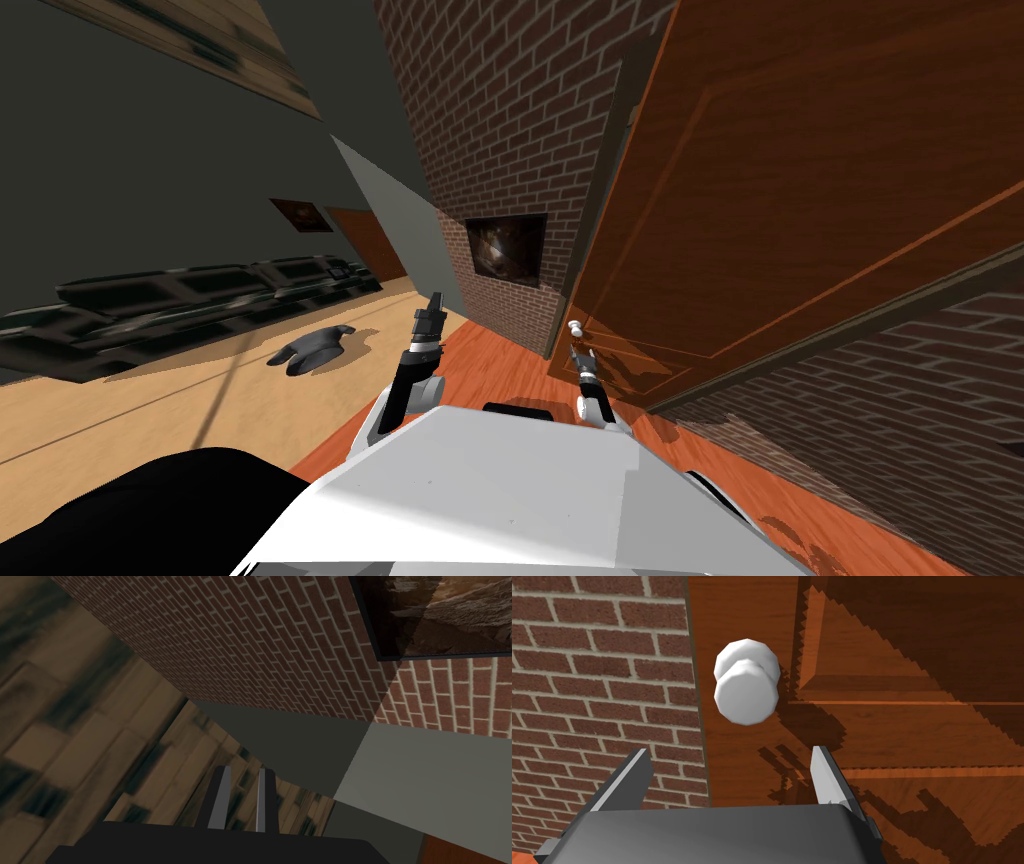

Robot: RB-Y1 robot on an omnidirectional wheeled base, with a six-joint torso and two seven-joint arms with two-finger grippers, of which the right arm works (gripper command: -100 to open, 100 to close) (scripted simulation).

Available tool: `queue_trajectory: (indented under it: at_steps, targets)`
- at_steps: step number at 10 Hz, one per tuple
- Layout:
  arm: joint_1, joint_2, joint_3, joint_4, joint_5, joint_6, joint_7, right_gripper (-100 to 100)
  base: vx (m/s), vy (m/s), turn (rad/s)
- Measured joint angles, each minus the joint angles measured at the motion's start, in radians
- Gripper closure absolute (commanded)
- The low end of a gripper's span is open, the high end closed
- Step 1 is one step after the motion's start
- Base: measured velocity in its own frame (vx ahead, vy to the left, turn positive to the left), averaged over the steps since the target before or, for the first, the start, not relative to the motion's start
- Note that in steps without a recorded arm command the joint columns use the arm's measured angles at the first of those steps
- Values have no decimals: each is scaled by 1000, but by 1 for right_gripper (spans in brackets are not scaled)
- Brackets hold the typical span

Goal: Pull the door open

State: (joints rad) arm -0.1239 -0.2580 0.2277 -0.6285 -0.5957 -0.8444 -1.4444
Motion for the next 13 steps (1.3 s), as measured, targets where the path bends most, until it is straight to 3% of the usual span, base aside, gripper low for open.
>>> queue_trajectory:
  at_steps: [2,3,6,7,13]
  targets:
    - [1,-24,-6,32,-6,-21,-30,-100,203,8,99]
    - [18,-43,-12,13,-11,-17,-42,-100,211,-13,98]
    - [35,-85,-23,32,-22,-35,-85,-100,188,-13,98]
    - [35,-87,-24,33,-22,-36,-89,100,-11,-5,-39]
    - [38,-88,-24,35,-22,-33,-85,100,-32,-4,14]
